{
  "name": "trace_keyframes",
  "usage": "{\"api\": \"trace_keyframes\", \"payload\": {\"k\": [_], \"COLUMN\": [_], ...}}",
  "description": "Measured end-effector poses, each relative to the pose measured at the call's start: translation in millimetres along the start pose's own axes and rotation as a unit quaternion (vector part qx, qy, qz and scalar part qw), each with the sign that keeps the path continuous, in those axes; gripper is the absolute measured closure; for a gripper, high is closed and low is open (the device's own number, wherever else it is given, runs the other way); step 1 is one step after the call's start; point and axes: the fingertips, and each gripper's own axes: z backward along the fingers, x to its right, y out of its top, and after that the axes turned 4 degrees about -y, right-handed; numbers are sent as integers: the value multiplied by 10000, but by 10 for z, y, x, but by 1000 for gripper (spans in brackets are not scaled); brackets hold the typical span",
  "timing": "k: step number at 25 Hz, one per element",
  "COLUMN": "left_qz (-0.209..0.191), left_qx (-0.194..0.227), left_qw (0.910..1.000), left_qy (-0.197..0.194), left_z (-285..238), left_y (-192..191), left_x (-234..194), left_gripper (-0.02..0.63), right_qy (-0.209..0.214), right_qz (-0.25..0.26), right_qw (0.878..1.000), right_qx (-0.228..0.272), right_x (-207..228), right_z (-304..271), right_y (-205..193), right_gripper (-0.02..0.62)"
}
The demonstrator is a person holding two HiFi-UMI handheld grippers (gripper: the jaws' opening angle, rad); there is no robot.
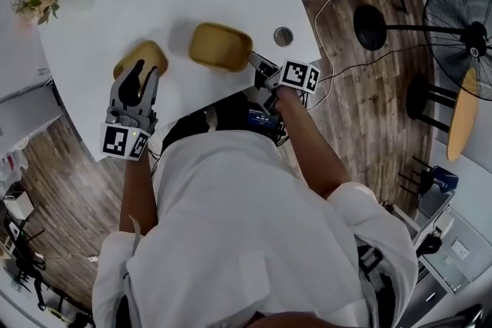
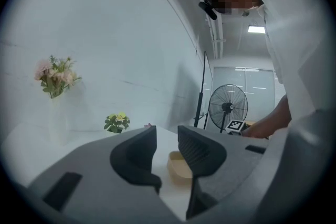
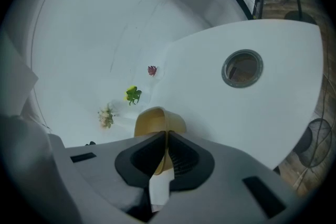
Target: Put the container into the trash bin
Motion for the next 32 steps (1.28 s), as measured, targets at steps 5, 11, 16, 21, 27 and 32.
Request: {"api": "trace_keyframes", "payload": {"k": [5,11,16,21,27,32], "left_qz": [-201,-438,-522,-627,-681,-682], "left_qx": [79,229,331,326,382,323], "left_qw": [9988,9936,9844,9685,9469,9273], "left_qy": [-436,-1018,-1648,-2386,-3119,-3667], "left_z": [6,-8,-57,-338,-546,-785], "left_y": [116,274,378,354,368,334], "left_x": [97,286,652,1088,1689,2197], "left_gripper": [476,477,484,486,493,502], "right_qy": [22,-51,6,-38,-225,-407], "right_qz": [222,394,149,6,-265,-520], "right_qw": [9987,9909,9793,9627,9401,9165], "right_qx": [449,1289,2018,2707,3392,3945], "right_x": [-196,-314,-315,-231,-19,225], "right_z": [228,672,1218,1751,2473,3074], "right_y": [-10,-39,-160,-272,-539,-666], "right_gripper": [554,554,554,554,554,554]}}
